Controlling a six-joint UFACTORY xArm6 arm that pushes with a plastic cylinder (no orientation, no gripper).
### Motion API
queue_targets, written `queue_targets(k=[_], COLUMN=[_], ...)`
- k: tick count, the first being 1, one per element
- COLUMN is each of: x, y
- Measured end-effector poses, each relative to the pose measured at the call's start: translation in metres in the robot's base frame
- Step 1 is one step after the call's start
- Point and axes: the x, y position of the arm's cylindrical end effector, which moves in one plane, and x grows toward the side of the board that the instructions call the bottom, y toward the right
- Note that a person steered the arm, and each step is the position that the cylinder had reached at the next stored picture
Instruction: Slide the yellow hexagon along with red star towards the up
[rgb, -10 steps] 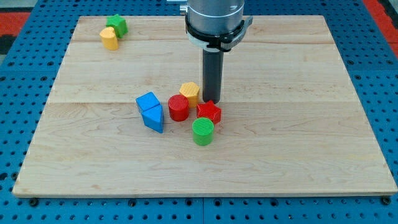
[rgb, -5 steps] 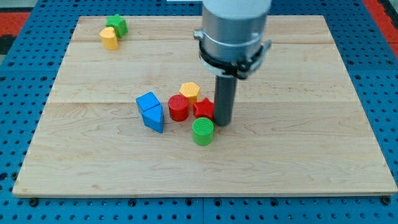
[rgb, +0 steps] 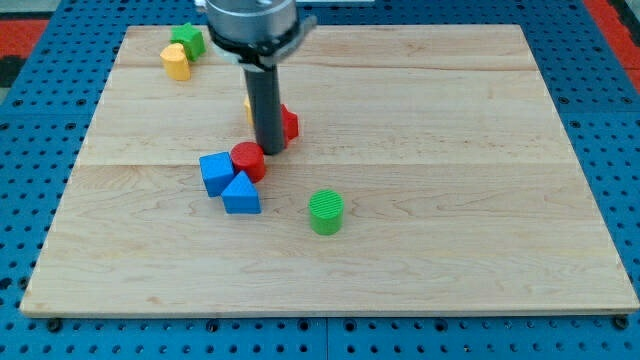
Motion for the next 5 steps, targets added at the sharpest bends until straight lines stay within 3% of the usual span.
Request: queue_targets(k=[2,4,5], x=[-0.011,0.006,-0.009], y=[-0.006,0.006,0.017])
